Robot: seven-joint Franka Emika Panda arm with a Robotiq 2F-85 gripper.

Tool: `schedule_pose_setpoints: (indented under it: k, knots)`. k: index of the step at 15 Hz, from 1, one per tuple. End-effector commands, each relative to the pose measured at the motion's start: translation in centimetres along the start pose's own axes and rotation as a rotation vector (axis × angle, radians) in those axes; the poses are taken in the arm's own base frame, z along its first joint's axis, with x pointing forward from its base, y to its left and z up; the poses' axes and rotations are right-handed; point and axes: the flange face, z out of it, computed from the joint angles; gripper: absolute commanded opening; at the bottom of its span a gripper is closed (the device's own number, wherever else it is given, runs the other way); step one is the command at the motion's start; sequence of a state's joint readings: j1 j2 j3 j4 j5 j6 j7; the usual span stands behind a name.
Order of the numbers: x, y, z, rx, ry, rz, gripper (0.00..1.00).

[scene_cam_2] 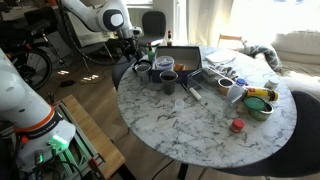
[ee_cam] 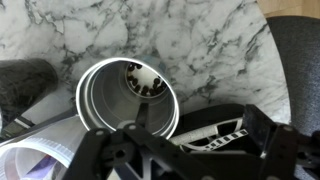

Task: Pick up the silver cup and pour its contents into the clear cup on the table, put the silver cup back on the table

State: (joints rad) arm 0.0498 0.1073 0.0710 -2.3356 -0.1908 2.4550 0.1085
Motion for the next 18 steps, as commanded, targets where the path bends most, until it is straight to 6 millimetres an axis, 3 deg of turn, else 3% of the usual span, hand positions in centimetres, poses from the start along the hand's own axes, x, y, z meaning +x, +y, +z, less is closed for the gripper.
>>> schedule_pose_setpoints:
  k: [1, 5, 9, 15, 18]
  knots:
    - [1.0, -0.1, 1.6, -0.014, 0.0, 0.006, 0.78]
    - [1.4, -0.1, 3.1, -0.037, -0.03, 0.009, 0.58]
    - [1.6, 0.0, 4.1, -0.063, -0.048, 0.018, 0.51]
    - [1.6, 0.2, 3.7, -0.097, -0.047, 0.038, 0.0]
    - [1.3, -0.1, 2.8, -0.103, -0.042, 0.046, 0.0]
